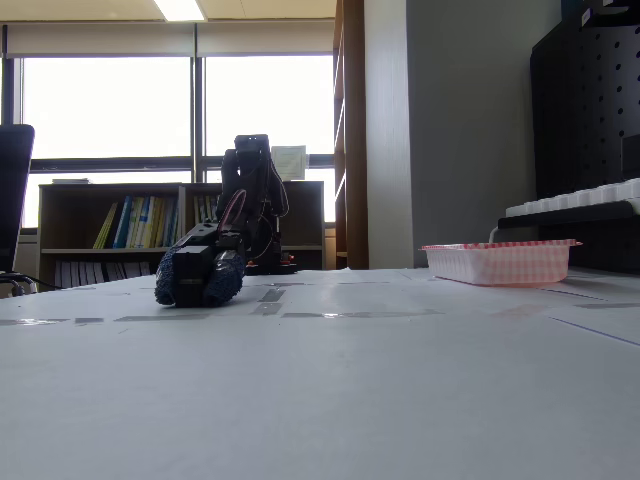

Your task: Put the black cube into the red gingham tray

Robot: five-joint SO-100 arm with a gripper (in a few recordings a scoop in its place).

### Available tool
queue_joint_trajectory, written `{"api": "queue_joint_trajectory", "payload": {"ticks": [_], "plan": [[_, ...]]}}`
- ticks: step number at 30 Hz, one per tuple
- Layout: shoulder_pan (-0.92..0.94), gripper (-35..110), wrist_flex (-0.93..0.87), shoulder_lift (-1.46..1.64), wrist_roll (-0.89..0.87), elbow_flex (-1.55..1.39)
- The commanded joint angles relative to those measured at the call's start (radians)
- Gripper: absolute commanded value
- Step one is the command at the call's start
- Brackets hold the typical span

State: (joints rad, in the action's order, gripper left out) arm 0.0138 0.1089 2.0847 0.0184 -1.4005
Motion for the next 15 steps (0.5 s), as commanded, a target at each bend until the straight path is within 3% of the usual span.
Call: {"api": "queue_joint_trajectory", "payload": {"ticks": [1,9,11,15], "plan": [[-0.011,0,-0.896,-0.287,-0.017,-0.255],[-0.121,0,-1.819,-0.388,-0.003,-0.784],[-0.193,0,-1.916,-0.437,0.066,-0.862],[-0.377,0,-1.913,-0.522,0.206,-0.919]]}}
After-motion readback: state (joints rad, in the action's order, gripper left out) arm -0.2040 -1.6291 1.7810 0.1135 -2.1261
